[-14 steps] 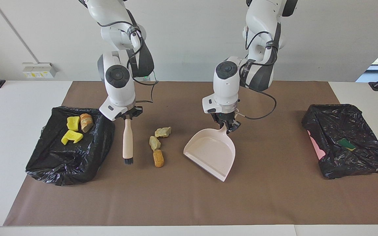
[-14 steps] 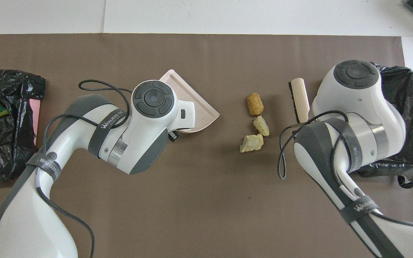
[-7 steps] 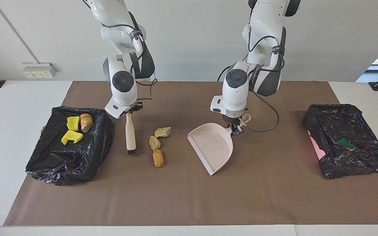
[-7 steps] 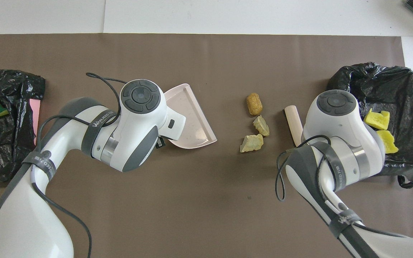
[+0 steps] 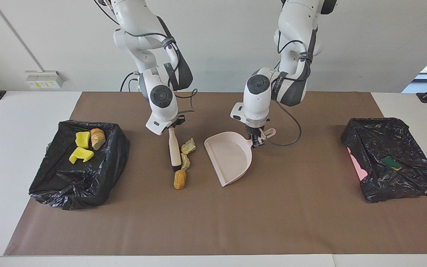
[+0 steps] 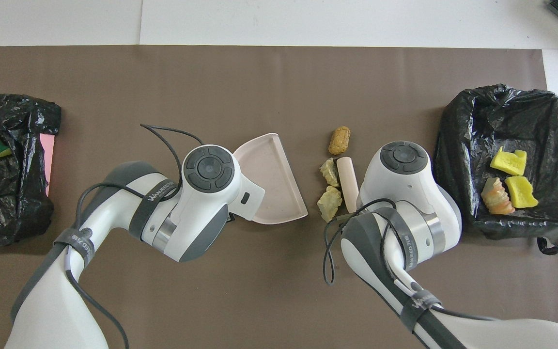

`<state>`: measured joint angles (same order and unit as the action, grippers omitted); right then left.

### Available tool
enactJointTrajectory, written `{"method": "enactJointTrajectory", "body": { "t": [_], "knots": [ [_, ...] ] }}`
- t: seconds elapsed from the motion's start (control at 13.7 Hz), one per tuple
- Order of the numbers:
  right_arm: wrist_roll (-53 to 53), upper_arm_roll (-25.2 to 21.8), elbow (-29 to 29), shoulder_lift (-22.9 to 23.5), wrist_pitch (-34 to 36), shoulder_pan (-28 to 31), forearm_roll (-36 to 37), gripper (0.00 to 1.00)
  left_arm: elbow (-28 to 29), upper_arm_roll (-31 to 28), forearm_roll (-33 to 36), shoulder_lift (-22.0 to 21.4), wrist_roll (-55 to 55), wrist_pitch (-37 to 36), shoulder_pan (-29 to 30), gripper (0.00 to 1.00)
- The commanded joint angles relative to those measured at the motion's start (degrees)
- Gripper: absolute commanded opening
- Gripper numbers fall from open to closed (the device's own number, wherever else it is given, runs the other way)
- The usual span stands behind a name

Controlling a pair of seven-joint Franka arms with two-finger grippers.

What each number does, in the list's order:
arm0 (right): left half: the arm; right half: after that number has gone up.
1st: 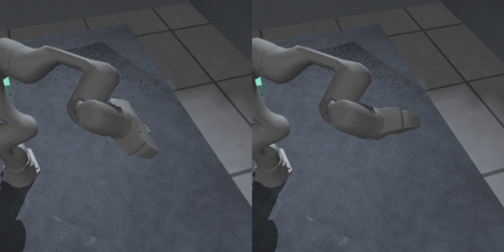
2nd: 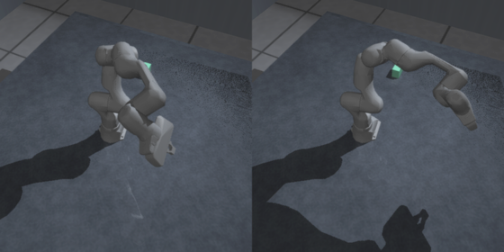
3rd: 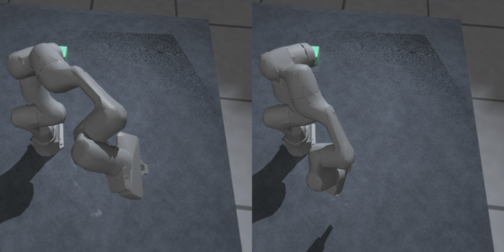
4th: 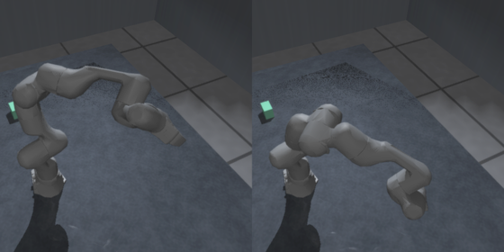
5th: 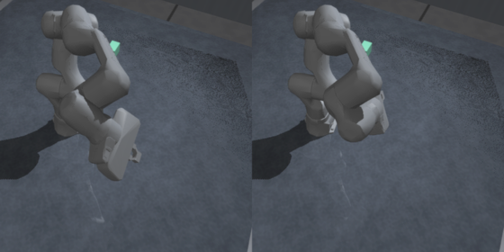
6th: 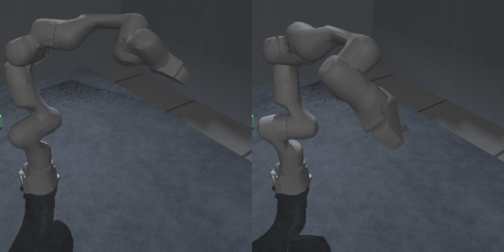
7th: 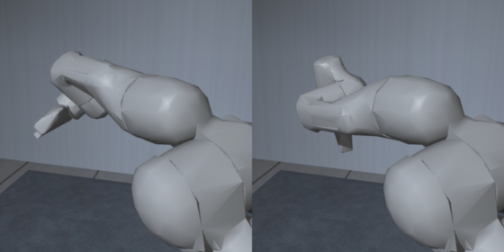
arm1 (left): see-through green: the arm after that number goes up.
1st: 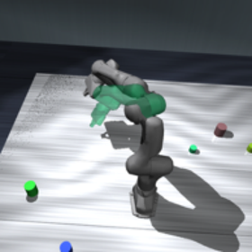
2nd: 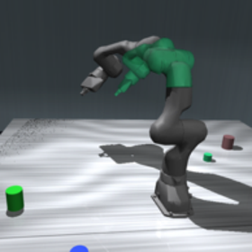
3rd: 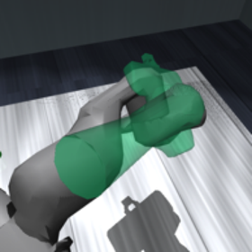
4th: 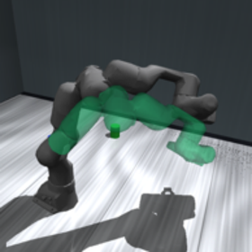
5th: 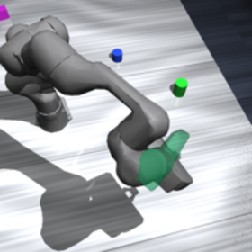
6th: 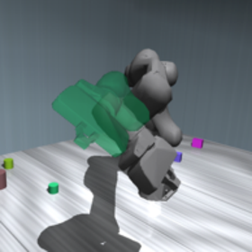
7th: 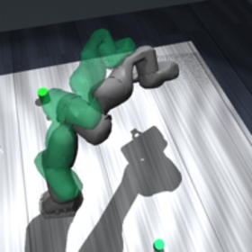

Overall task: Sweep and dump trash in bin
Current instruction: 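Sweep the scraps into the dustpan with the right gripper's brush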

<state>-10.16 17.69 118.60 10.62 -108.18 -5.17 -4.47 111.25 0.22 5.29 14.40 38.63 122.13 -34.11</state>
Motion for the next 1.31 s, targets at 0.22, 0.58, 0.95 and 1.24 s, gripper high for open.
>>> {"method": "enactJointTrajectory", "body": {
  "t": [0.22,0.58,0.95,1.24],
  "knots": [
    [-1.43,0.24,-5.38,3.88,-4.06,-4.92,-15.47,0.00,4.41,-0.75,-0.55,-1.92,0.84,3.11,-1.93,0.00],
    [0.22,-0.02,-13.99,5.56,4.53,-2.22,-22.44,0.00,5.03,-0.75,-0.55,-2.09,0.75,3.47,-1.31,0.00],
    [-0.30,-0.46,-17.88,5.64,6.14,-0.19,0.47,0.00,5.03,-0.75,-0.55,-2.01,-2.22,3.12,-0.70,0.00],
    [1.37,-0.20,-24.71,13.53,6.14,1.22,23.23,0.00,4.94,-0.84,-0.63,-2.10,-5.40,1.45,-0.69,0.00]
  ]
}}
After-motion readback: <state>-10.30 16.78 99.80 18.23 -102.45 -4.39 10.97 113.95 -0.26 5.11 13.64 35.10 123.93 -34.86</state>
